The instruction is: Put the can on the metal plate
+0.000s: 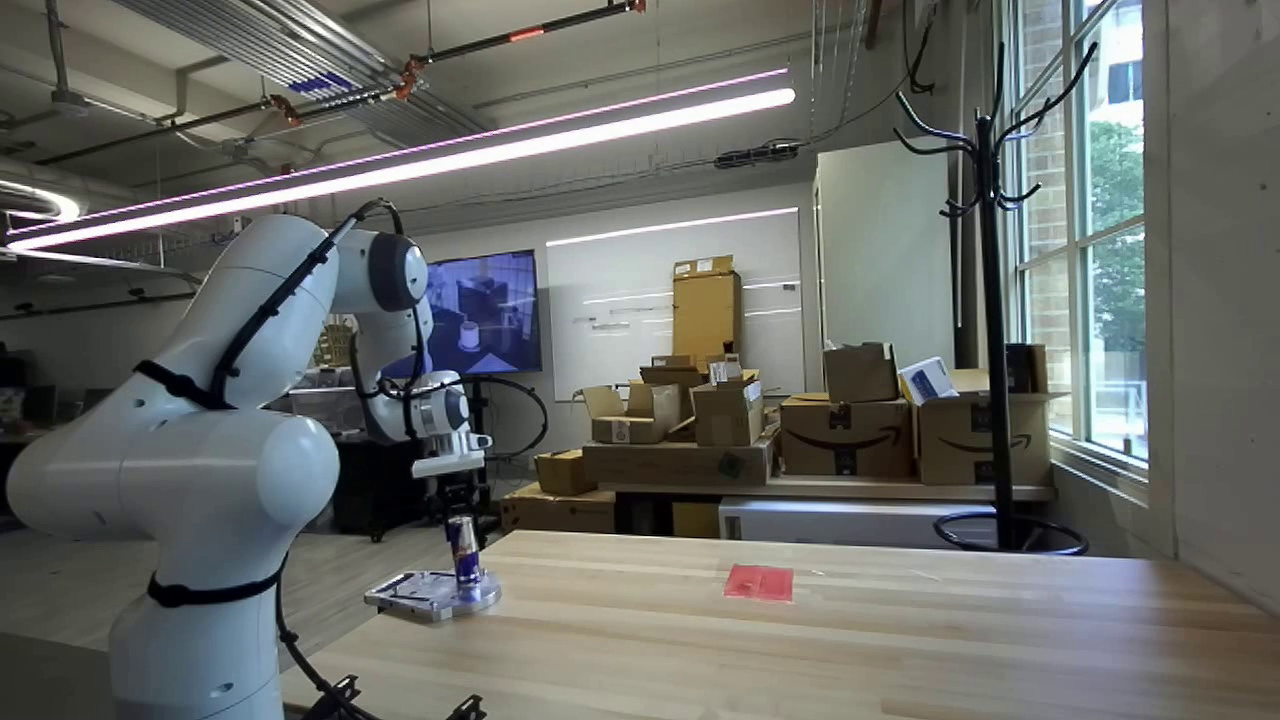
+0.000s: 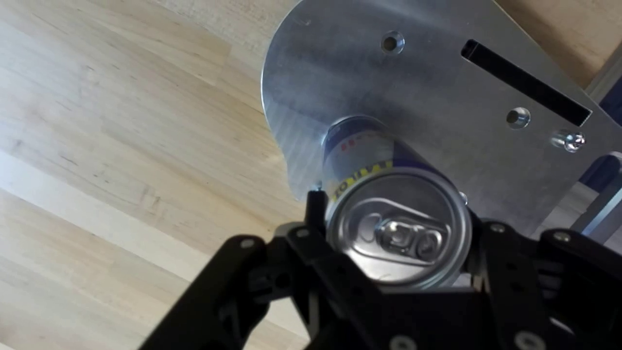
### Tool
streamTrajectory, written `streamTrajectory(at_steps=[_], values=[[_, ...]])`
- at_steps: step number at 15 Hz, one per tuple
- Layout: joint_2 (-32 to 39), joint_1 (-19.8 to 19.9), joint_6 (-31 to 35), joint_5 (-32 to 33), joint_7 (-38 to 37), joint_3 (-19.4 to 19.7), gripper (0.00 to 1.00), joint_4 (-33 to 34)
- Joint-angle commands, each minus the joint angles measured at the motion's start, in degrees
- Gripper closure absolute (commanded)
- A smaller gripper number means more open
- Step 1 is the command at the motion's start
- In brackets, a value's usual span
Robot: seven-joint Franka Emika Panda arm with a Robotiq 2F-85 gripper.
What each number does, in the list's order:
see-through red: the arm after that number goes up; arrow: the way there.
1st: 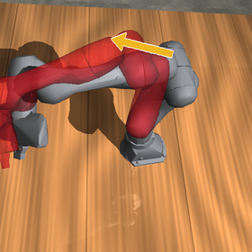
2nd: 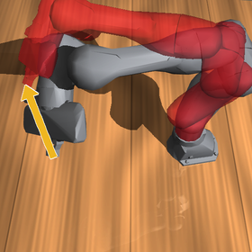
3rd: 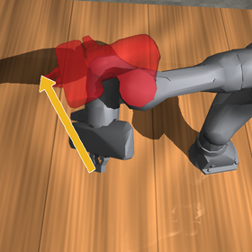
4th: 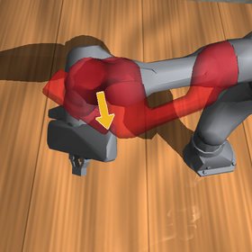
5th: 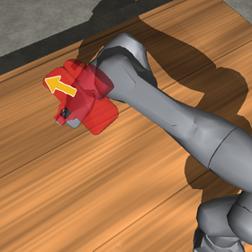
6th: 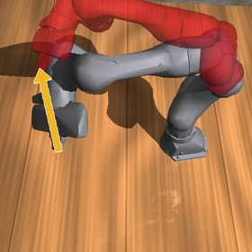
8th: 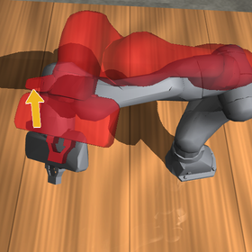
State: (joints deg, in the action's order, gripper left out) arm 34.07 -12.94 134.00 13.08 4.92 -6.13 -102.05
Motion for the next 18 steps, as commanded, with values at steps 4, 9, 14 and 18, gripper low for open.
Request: streamTrajectory(at_steps=[4,9,14,18], values=[[-2.8,0.25,0.95,-0.41,0.35,-0.71,0.67,-3.64],[-3.72,0.36,0.19,-0.64,-0.08,-0.53,0.0,-4.69],[-8.67,0.68,-0.16,-0.28,-0.79,0.1,0.0,-6.5],[-15.61,2.01,-2.07,-0.76,-1.59,1.35,0.0,-8.05]])
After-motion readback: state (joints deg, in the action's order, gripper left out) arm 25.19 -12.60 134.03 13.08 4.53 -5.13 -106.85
